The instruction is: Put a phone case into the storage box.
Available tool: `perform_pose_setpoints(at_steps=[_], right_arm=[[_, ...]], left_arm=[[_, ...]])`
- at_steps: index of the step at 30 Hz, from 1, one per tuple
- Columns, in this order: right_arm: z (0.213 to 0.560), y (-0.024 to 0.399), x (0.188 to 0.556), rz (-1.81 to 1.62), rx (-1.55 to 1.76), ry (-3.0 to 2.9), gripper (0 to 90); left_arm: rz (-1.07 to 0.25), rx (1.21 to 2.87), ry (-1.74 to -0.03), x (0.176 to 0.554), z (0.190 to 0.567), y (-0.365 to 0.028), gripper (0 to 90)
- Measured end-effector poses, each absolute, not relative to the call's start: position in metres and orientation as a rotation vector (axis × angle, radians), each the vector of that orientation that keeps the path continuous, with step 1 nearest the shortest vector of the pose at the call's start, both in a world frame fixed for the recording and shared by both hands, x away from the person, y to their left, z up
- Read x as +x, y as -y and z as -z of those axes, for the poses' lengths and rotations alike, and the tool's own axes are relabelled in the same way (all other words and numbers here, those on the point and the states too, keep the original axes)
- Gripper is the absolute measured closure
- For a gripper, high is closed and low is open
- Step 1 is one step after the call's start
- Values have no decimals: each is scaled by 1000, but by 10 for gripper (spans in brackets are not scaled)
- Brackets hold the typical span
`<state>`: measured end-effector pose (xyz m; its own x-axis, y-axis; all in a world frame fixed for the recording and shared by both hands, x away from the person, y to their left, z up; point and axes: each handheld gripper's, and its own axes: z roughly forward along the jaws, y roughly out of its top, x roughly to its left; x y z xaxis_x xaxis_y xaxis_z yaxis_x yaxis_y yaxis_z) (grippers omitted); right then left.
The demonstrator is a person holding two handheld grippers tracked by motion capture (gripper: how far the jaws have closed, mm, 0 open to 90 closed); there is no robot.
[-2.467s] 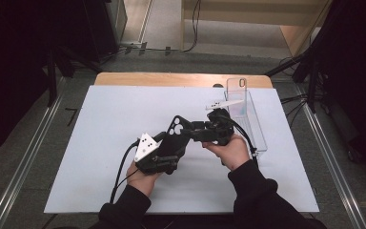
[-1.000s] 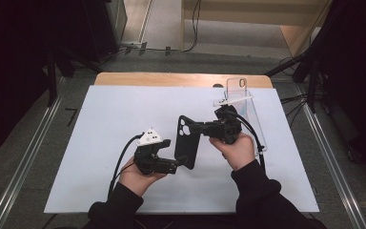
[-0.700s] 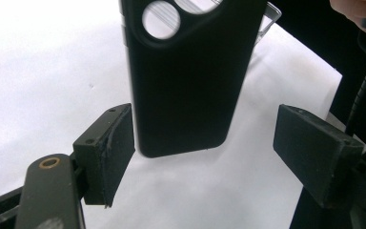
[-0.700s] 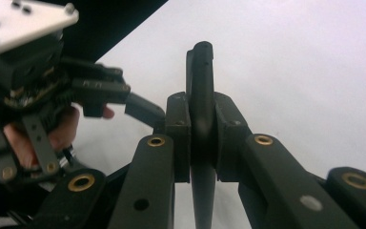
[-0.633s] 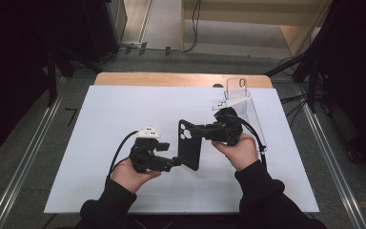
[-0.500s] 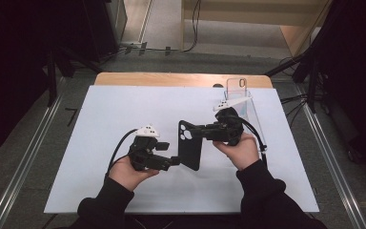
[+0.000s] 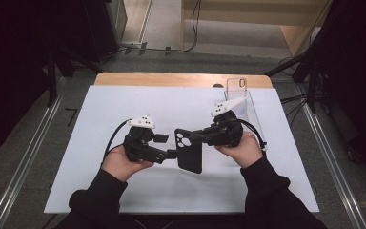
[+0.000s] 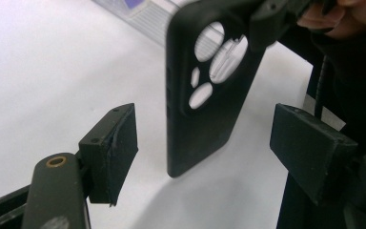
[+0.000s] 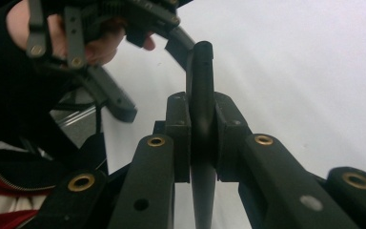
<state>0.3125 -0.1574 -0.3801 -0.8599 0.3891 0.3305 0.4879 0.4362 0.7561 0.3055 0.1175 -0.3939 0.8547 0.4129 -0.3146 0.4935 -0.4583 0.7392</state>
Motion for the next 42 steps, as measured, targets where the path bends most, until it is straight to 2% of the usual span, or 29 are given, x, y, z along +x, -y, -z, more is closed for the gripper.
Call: perform_pose_setpoints(at_steps=[2,14,22,28,33,40,42], right_arm=[[381,158,312,1406,-767,2563,774],[383,157,313,1407,-677,2544,773],[385,154,313,1396,-637,2532,773],[385,155,314,1400,-610,2513,773],[386,156,316,1399,-599,2486,773],[389,157,319,1391,-589,2452,762],[389,157,319,1397,-596,2453,738]], left_arm=[[122,2109,-638,307,392,-118,295],[151,2134,-557,320,384,-114,297],[165,2137,-504,325,385,-110,362],[177,2156,-465,325,389,-106,503],[169,2151,-396,321,389,-108,670],[276,2142,-418,324,391,-110,742],[263,2140,-413,323,390,-109,761]])
